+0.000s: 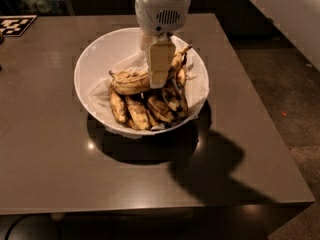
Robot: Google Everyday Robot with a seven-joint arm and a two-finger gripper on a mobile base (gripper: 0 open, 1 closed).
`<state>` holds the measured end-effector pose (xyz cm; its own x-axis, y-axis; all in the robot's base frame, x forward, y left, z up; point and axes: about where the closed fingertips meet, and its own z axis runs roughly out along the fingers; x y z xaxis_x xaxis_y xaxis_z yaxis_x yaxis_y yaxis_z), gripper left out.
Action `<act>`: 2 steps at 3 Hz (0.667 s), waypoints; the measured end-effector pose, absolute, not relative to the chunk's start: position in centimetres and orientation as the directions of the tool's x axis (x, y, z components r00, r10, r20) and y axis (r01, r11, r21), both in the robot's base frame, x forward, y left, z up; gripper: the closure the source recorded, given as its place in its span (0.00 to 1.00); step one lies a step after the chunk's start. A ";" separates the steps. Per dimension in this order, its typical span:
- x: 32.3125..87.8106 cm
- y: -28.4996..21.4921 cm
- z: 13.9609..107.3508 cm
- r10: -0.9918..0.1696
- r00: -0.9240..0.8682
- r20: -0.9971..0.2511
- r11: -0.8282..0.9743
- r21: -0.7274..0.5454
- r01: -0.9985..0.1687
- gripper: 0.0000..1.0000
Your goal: Pick banana from white bowl
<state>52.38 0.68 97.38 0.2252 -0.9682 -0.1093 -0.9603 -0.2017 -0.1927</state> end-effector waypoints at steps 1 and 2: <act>52.1 1.0 96.6 -0.966 0.234 -0.113 -0.213 -0.171 -0.962 0.38; 52.1 1.1 94.8 -0.966 0.230 -0.119 -0.215 -0.124 -0.969 0.37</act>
Offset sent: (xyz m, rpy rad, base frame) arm -0.0222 -0.0156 -0.0497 -0.0863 0.2101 0.0138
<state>52.14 1.07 94.81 0.2296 -0.9660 -0.1187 -0.9687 -0.2150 -0.1240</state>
